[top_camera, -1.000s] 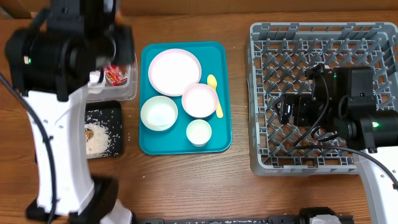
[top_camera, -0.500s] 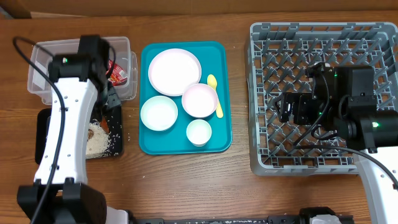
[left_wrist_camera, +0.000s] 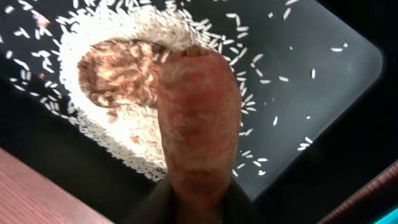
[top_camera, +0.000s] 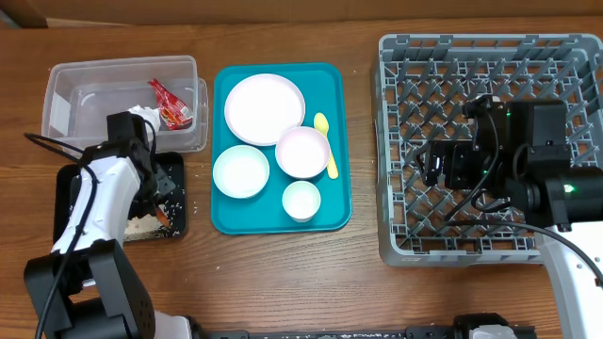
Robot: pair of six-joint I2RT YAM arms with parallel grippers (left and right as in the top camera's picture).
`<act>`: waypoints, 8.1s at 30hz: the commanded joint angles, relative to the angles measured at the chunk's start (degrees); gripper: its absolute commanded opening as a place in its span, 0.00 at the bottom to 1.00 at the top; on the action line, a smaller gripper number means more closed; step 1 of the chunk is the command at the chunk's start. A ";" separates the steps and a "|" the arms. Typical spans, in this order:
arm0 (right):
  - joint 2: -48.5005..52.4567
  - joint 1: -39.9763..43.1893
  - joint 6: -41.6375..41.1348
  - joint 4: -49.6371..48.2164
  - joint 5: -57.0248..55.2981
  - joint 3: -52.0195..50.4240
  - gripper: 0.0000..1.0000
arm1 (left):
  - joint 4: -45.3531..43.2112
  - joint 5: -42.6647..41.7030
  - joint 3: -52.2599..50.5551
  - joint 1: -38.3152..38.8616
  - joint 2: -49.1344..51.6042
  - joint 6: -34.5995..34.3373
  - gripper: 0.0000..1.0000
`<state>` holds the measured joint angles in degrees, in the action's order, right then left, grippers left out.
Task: Sort waste into correct bins and load items into the dishwasher
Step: 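Move the left gripper to the white cup on the teal tray and grasp it, then lift the cup and bring it right toward the right gripper, then grasp the cup with the right gripper and open the left gripper, then lower the cup into the dish rack with the right gripper and release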
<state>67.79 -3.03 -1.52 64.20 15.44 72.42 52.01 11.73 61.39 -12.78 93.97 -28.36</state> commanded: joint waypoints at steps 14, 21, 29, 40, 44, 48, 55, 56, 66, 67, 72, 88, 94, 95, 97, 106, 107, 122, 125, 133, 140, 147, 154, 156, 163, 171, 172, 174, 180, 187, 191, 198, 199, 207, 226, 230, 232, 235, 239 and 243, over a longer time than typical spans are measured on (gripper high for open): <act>-0.13 0.15 -0.17 -0.42 -0.28 0.37 1.00 | 5.46 -3.74 7.80 0.68 -1.33 3.72 0.33; -0.13 0.15 -0.17 -0.68 -0.28 0.37 1.00 | 14.14 -18.25 22.77 8.13 -1.33 14.88 0.33; -0.13 0.15 -0.15 -0.66 -0.33 0.37 1.00 | 7.52 -22.93 21.53 30.67 0.50 16.33 0.39; -0.13 0.15 -0.17 -0.20 -0.33 0.37 1.00 | 3.52 -18.82 20.50 42.51 11.37 13.38 0.42; -0.13 0.15 -0.15 -0.04 -0.33 0.37 1.00 | 5.57 -18.82 20.50 42.49 14.69 12.48 0.34; -0.13 0.15 -0.15 0.15 -0.33 0.37 1.00 | 6.19 -18.82 20.52 42.49 14.99 12.50 0.33; -0.13 0.15 -0.17 0.15 -0.33 0.37 1.00 | 6.71 -18.80 21.99 42.36 14.97 13.16 0.31; -0.13 0.15 -0.17 0.15 -0.33 0.37 1.00 | 7.13 -18.78 23.12 42.21 14.97 13.46 0.31; -0.13 0.15 -0.15 0.74 -0.35 0.37 1.00 | 25.38 -14.91 41.27 39.30 14.97 14.62 0.34; -0.13 0.15 -0.15 0.70 -0.33 0.37 1.00 | 26.80 -14.91 41.20 39.17 14.97 14.62 0.35; -0.13 0.15 -0.17 0.50 -0.33 0.37 1.00 | 28.41 -15.45 36.57 39.50 15.06 13.57 0.35; -0.13 0.15 -0.20 0.31 -0.31 0.37 1.00 | 12.57 -16.28 18.82 40.17 15.10 10.49 0.14; -0.13 0.15 -0.20 0.04 0.13 0.37 1.00 | 13.46 -19.23 23.41 40.13 15.06 10.62 0.04; -0.13 0.15 -0.20 0.04 0.63 0.37 1.00 | 14.56 -19.89 25.33 40.11 15.06 10.91 0.04; -0.13 0.15 -1.29 -0.02 1.44 0.37 1.00 | 17.38 -21.97 30.73 39.82 15.04 12.33 0.04; -0.13 0.15 -3.56 -6.99 22.80 0.37 1.00 | 21.18 -54.14 52.81 30.58 14.97 23.87 0.04; -0.13 0.15 -2.78 -9.16 26.45 0.37 1.00 | 20.94 -59.19 53.53 28.98 14.97 24.83 0.04; 8.79 -2.03 -3.21 -36.79 50.40 0.37 1.00 | 19.50 -95.86 53.79 22.88 15.06 32.68 0.04; 10.88 -3.39 -3.23 -40.74 54.53 0.37 0.95 | 19.28 -95.19 53.79 25.57 15.06 32.68 0.04; 11.30 -4.44 -10.47 -51.39 56.33 0.37 0.90 | 16.31 -88.19 53.79 31.74 15.06 28.96 0.04; 11.32 -4.44 -10.93 -51.36 56.72 0.37 0.80 | 13.86 -88.19 53.79 31.69 15.08 26.29 0.04; 11.32 -4.42 -10.69 -51.04 56.70 0.37 0.71 | 12.55 -88.30 53.79 31.50 15.08 24.98 0.04; 11.32 -3.65 -10.49 -50.82 56.70 0.37 0.71 | 11.13 -89.68 53.79 31.21 15.08 24.04 0.06; 11.30 -2.91 -10.51 -50.82 56.70 0.37 0.70 | 11.13 -89.66 53.79 31.06 15.08 24.04 0.16; 11.30 1.68 -10.51 -47.50 56.70 0.37 0.68 | 11.13 -89.46 53.79 30.42 15.08 24.04 0.22; 9.73 9.35 -10.51 -36.72 49.27 0.39 0.66 | 11.15 -82.29 53.79 29.38 15.08 24.00 0.22; 8.96 9.99 -10.49 -34.42 45.51 0.39 0.66 | 11.17 -80.65 53.79 29.27 15.08 23.93 0.21; 7.41 10.56 -10.47 -30.29 38.21 0.42 0.67 | 11.17 -76.06 53.79 29.16 15.08 22.95 0.21; 3.45 9.73 -10.14 -12.26 10.27 3.65 0.67 | 11.61 -59.23 53.79 29.42 15.08 21.75 0.22; 3.41 9.35 -15.04 7.87 -7.26 9.81 0.67 | 13.49 -48.09 53.79 29.46 15.10 21.03 0.23; 5.16 9.35 -15.34 14.60 -8.26 9.81 0.67 | 14.21 -44.70 53.79 29.57 15.10 21.03 0.23; 14.16 9.35 -16.06 24.35 -10.49 9.66 0.68 | 14.82 -44.09 53.79 29.68 15.10 21.05 0.20; 15.54 9.35 -15.85 25.38 -10.49 9.66 0.68 | 14.88 -44.09 53.79 29.68 15.10 21.05 0.20; 21.84 8.76 -14.80 27.52 -10.49 7.78 0.69 | 15.32 -42.60 53.79 29.68 15.10 21.05 0.20; 21.88 3.19 -19.52 19.04 -14.97 -4.90 0.72 | 18.27 -39.34 53.79 29.68 15.10 21.07 0.20; 21.88 3.19 -19.30 17.46 -14.95 -4.96 0.72 | 18.14 -39.36 53.79 29.68 15.10 21.07 0.20; 21.88 3.19 -19.28 17.29 -14.93 -4.98 0.72 | 18.16 -39.34 53.79 29.68 15.10 21.07 0.20; 21.88 3.13 -18.23 17.31 -13.97 -4.96 0.86 | 18.25 -39.36 53.79 29.68 15.10 21.07 0.20; 21.88 3.13 -18.01 17.46 -13.62 -4.96 0.98 | 18.23 -39.34 53.79 29.68 15.10 21.07 0.21; 21.88 3.13 -18.03 16.83 -13.62 -4.68 1.00 | 18.25 -39.34 53.79 29.68 15.10 21.07 0.22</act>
<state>89.80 0.19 -19.46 81.54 1.61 67.48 70.28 -28.16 114.43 16.78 109.56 -7.16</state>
